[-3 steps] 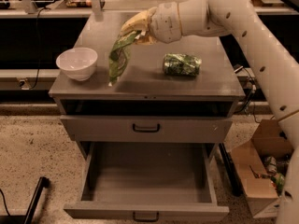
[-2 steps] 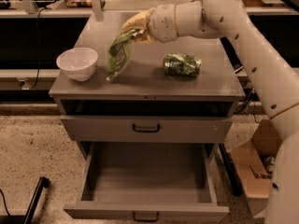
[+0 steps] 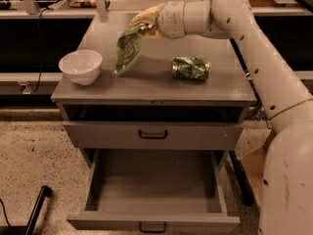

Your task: Pick green jalapeno chip bag from middle drawer and place on counter

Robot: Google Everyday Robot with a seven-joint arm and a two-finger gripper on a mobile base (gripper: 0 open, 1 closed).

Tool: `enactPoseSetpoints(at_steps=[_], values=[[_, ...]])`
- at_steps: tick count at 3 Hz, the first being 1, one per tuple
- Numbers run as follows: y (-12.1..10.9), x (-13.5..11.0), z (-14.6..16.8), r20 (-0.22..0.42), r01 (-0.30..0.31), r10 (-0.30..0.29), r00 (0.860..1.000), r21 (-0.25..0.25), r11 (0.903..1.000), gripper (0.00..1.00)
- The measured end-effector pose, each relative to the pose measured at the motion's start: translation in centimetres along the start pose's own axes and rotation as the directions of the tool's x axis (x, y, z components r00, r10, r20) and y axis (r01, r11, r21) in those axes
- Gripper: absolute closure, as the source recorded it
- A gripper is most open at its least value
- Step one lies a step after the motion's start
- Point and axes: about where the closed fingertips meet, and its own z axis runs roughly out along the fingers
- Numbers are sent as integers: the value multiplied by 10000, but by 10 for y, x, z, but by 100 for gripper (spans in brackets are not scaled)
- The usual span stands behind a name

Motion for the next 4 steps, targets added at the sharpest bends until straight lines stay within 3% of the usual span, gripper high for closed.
enactPoseSetpoints(at_steps=[1,4], values=[[-3,1,0,-23,30,-30,10000,54,10000,82],[-2,-3,10,142,14,-15,9999,46,10000,12]])
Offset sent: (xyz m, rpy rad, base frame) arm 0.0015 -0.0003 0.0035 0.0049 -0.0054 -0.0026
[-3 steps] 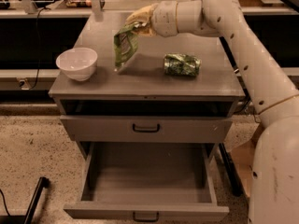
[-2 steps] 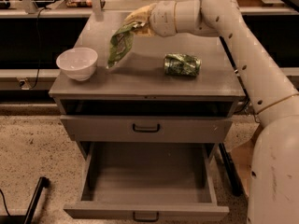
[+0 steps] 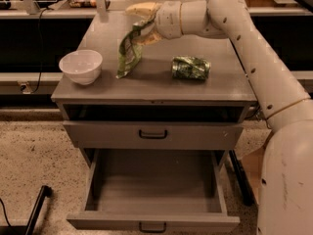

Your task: Pick green jalapeno chip bag from middle drawer and place on counter

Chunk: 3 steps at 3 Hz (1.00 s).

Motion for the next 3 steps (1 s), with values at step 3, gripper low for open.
enactPoseSetpoints(at_steps=[3], values=[[-39,-32,7,761,198,-234,9968,475,9987,0]])
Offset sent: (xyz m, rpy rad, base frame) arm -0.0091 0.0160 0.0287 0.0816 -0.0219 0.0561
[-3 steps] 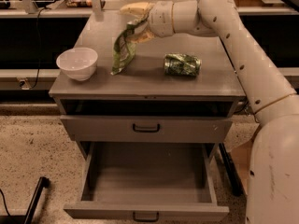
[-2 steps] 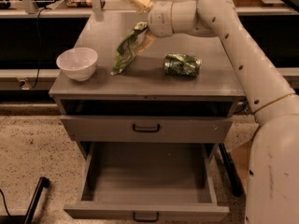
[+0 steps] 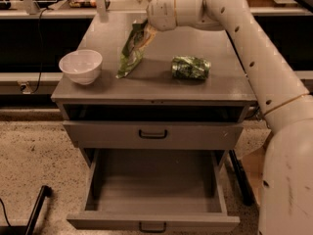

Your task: Pick green jalapeno chip bag from middle drawer and place on counter

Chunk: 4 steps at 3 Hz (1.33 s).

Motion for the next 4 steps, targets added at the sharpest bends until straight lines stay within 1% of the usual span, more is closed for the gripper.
enactPoseSetpoints(at_steps=[1,2,3,4], values=[[-35,-30,-22,-157,391,-389,9991,160,9991,0],[-55,-50,-69,-874,552,-513,9948,420,9976,0],[-53,-50,-129,-1971,237,-68,9804,837,9962,0],[-43,-42,-170,-3056,-258,388,9514,465,9986,0]])
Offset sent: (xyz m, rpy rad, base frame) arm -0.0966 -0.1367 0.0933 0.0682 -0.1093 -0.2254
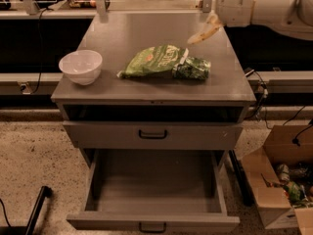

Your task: Pick green jalapeno chip bag from middle drawer and place on counter

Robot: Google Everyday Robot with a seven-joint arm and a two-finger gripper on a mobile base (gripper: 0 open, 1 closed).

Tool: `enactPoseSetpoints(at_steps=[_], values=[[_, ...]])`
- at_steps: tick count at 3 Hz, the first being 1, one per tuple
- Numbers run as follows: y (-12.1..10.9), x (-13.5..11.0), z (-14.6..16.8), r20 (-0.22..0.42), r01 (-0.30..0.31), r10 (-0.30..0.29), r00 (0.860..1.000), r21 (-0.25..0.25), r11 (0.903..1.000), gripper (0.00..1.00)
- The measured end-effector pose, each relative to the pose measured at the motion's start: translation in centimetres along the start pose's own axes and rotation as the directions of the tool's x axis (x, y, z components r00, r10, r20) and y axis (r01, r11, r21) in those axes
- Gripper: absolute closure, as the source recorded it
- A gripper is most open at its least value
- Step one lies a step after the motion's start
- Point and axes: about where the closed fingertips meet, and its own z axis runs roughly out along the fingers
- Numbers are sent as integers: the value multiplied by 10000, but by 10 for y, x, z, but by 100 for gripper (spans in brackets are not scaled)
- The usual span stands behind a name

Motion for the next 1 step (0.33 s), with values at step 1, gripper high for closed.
enactPoseSetpoints(at_steps=[1], values=[[2,3,-3,-96,-120,119,9999,-65,9999,0]])
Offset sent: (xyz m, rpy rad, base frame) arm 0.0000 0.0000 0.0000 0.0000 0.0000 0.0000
